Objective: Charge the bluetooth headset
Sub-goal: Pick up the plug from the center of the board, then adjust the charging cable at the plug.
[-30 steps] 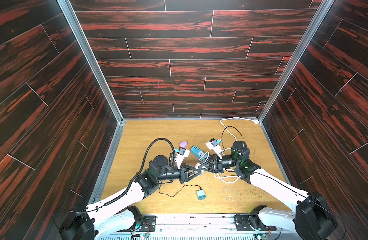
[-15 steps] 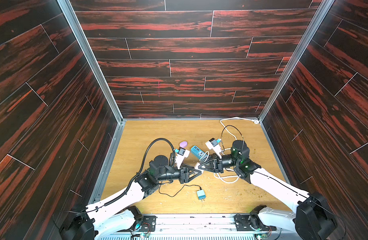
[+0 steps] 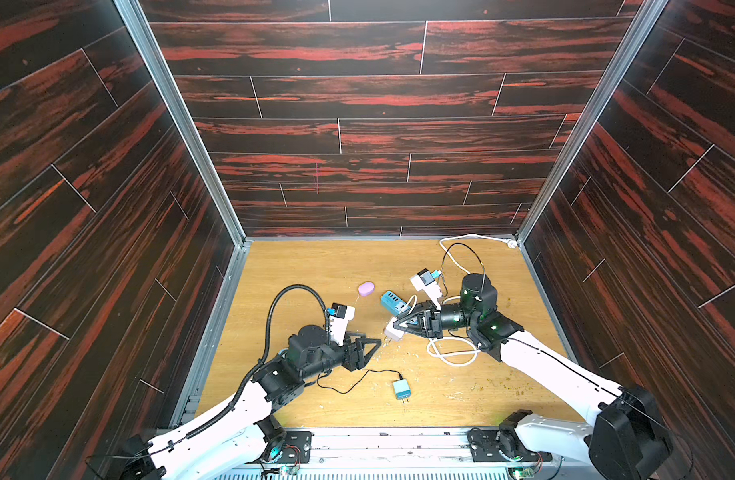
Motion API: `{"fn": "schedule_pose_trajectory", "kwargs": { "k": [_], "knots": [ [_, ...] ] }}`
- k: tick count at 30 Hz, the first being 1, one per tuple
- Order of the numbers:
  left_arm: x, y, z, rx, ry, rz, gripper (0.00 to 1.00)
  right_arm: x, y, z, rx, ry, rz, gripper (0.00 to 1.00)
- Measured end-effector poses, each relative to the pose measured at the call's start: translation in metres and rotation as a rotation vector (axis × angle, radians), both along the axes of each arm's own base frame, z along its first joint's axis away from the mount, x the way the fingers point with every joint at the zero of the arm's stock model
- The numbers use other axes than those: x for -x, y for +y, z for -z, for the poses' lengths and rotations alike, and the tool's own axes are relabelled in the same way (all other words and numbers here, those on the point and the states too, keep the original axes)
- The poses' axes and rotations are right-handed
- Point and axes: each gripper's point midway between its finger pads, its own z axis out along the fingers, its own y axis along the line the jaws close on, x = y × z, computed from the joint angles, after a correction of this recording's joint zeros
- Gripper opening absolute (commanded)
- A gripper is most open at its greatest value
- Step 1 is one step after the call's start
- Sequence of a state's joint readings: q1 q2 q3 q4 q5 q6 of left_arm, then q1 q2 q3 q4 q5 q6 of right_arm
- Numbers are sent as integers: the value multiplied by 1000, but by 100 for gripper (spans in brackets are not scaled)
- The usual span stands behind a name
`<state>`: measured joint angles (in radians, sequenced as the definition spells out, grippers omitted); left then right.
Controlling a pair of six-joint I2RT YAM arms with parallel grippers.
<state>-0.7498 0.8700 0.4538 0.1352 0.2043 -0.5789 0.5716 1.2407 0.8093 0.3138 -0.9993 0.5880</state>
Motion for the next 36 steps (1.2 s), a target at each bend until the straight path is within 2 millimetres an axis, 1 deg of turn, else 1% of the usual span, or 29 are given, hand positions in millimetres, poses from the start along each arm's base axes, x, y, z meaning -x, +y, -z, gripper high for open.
{"fn": "schedule_pose_trajectory", "kwargs": {
  "k": [2,4,6,10,14,17,22,25,29,32,33,34,35,36],
  "knots": [
    [-7,4,18,-49,12,-36,70,-1,1,-1,-1,14,-2,15],
    [-14,3,29,-76,14,-59,70,-1,1,-1,-1,26,-1,15],
    [-23,-1,37,-88,0,-72,71,0,1,-2,-3,35,-3,15],
    [-36,-16,47,-100,-48,-68,71,0,1,-5,-9,45,-6,15],
    [-40,-36,55,-124,-99,-26,71,0,1,-8,-16,48,-7,16],
    [-45,-51,54,-124,-139,1,72,0,1,-9,-21,48,-8,16],
    [-56,-72,40,-93,-197,22,72,1,1,-13,-34,45,-12,16],
    [-61,-82,33,-78,-220,34,69,1,1,-17,-45,40,-16,16],
    [-66,-95,29,-63,-231,57,62,2,2,-19,-53,37,-21,16],
    [-67,-102,32,-58,-218,78,50,1,2,-20,-55,39,-21,16],
    [-67,-105,33,-57,-215,87,43,1,2,-20,-55,39,-21,16],
    [-67,-107,32,-53,-209,91,38,1,2,-20,-56,39,-21,16],
    [-68,-109,32,-52,-210,99,35,1,2,-20,-56,40,-22,16],
    [-68,-111,31,-49,-209,104,29,1,2,-20,-57,38,-22,16]
  ]
}}
